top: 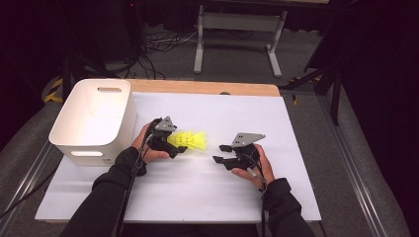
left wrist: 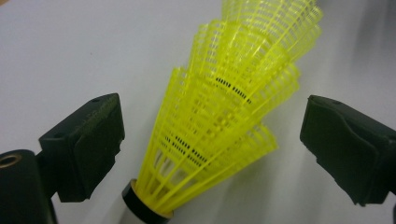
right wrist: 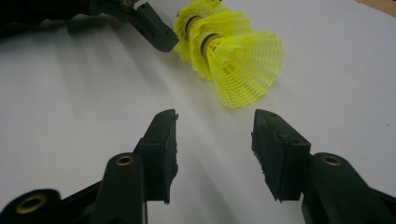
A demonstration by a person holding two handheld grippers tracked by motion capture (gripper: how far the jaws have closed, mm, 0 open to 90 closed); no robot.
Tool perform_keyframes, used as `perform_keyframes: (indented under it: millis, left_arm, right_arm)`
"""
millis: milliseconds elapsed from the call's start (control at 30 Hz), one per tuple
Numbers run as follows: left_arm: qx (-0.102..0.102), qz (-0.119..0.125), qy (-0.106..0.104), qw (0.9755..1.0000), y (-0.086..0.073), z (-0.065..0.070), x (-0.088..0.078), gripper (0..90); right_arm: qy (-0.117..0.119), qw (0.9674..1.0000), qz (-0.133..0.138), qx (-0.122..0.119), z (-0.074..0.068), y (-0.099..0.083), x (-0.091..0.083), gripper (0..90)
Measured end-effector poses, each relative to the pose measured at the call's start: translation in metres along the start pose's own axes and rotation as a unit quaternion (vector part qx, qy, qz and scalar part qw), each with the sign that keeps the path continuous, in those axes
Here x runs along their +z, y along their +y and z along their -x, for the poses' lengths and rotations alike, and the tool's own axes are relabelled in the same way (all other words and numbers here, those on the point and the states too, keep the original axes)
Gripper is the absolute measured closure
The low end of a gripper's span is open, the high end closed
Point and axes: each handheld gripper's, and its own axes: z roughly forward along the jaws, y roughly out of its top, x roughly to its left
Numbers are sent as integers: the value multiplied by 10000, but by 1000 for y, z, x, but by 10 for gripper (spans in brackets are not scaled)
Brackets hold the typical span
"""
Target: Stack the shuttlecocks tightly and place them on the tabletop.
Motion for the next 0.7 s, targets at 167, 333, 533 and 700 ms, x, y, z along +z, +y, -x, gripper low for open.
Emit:
perform_keyframes:
  millis: [167,333,533,700]
  left_arm:
    - [0,-125,4,9999,-11,-1,-3,129]
    - [73,-188,53,9998,-12,2,0,224]
    - [233,-296,91,9993,-10,5,4,262]
    - [288,-293,146,9990,-10,6,6,269]
  right_arm:
    - [-37,10000,45,15,0,3,3,518]
    - [-67,10000,71,8,0,4,3,533]
    - [-40,9999,60,75,1,2,0,519]
    - [3,10000,23,47,0,3,2,523]
